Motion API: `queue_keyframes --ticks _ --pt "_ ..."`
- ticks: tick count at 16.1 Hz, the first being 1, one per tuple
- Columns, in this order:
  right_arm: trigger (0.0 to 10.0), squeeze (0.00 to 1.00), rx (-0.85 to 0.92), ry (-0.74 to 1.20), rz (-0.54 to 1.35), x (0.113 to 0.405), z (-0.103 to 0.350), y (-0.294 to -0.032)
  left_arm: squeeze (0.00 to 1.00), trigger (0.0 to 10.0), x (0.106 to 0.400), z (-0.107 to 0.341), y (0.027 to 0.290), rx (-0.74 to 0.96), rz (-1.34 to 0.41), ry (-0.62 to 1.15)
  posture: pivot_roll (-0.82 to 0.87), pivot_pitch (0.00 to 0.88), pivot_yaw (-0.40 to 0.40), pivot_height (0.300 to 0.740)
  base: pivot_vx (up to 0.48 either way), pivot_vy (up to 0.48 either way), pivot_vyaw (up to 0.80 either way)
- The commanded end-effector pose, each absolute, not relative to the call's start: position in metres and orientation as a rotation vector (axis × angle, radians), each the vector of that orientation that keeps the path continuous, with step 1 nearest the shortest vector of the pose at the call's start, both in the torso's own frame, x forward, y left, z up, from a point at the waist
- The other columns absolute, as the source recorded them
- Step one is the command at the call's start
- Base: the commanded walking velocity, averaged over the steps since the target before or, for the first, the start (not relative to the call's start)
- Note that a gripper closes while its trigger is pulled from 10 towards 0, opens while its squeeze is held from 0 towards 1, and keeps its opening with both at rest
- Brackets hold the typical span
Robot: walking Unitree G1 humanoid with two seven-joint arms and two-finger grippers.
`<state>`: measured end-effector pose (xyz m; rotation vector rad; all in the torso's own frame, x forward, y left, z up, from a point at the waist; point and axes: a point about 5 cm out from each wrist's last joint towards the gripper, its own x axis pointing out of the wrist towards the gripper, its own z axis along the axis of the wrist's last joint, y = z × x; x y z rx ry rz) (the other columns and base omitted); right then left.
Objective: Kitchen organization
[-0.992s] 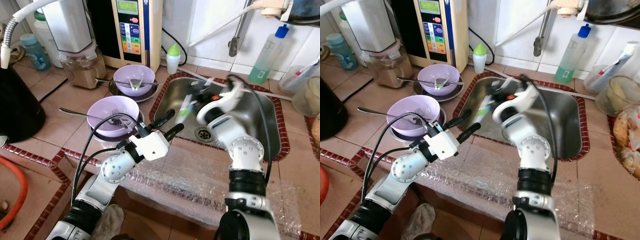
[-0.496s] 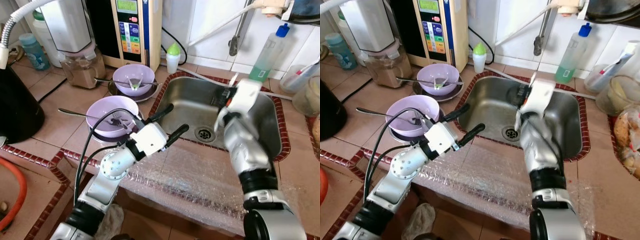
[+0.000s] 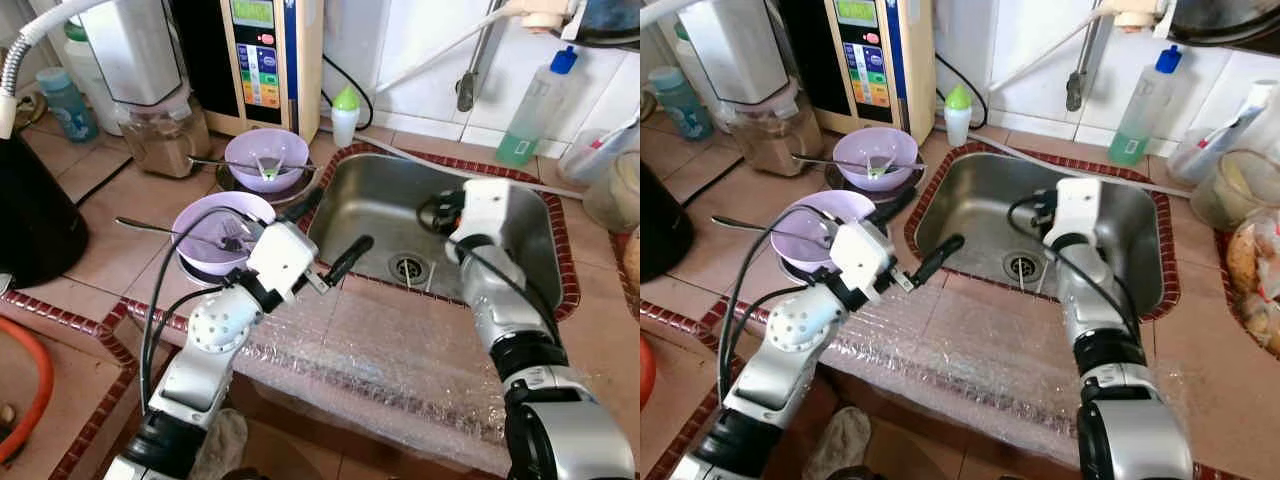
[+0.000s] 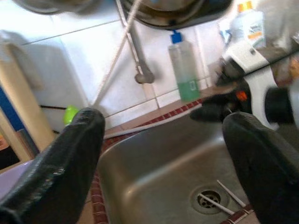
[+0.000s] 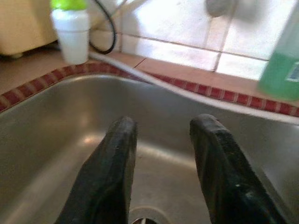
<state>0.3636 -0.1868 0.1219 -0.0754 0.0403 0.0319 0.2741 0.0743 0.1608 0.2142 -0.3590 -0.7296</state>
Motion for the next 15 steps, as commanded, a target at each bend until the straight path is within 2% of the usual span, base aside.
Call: queue_keyframes --ticks 1,3,6,9,10,13,14,15 --pt "10.0 1.00 -0.094 0.051 0.084 0.362 0.118 -0.179 1.00 10.0 0.274 0.166 0.078 0.198 -0.694 -0.362 0.03 0.000 0.003 0.740 0.000 0.000 0.00" --pt "10.0 1.00 -0.121 0.078 0.199 0.353 0.107 -0.163 1.00 10.0 0.273 0.173 0.086 0.175 -0.632 -0.388 0.03 0.000 0.007 0.740 0.000 0.000 0.00" --pt "10.0 1.00 -0.155 0.097 0.417 0.320 0.083 -0.136 1.00 10.0 0.263 0.185 0.103 0.269 -0.530 -0.477 0.04 0.000 0.016 0.740 0.000 0.000 0.00" --pt "10.0 1.00 -0.113 0.107 0.371 0.317 0.079 -0.132 1.00 10.0 0.254 0.175 0.107 0.278 -0.520 -0.436 0.05 0.000 0.006 0.740 0.000 0.000 0.00" --pt "10.0 0.00 -0.094 0.109 0.337 0.316 0.079 -0.131 1.00 10.0 0.252 0.173 0.110 0.289 -0.490 -0.425 0.06 0.000 0.003 0.740 0.000 0.000 0.00" --pt "10.0 0.00 -0.072 0.098 0.237 0.310 0.080 -0.131 1.00 10.0 0.246 0.162 0.118 0.303 -0.416 -0.389 0.06 0.000 -0.010 0.740 0.000 0.000 0.00" --pt "10.0 0.00 -0.103 0.089 0.211 0.308 0.079 -0.134 0.78 10.0 0.244 0.159 0.119 0.314 -0.411 -0.383 0.06 0.000 -0.022 0.740 0.000 0.000 0.00" --pt "10.0 0.00 -0.137 0.088 0.161 0.306 0.077 -0.137 0.00 10.0 0.242 0.156 0.120 0.326 -0.401 -0.380 0.06 0.000 -0.022 0.740 0.000 0.000 0.00"
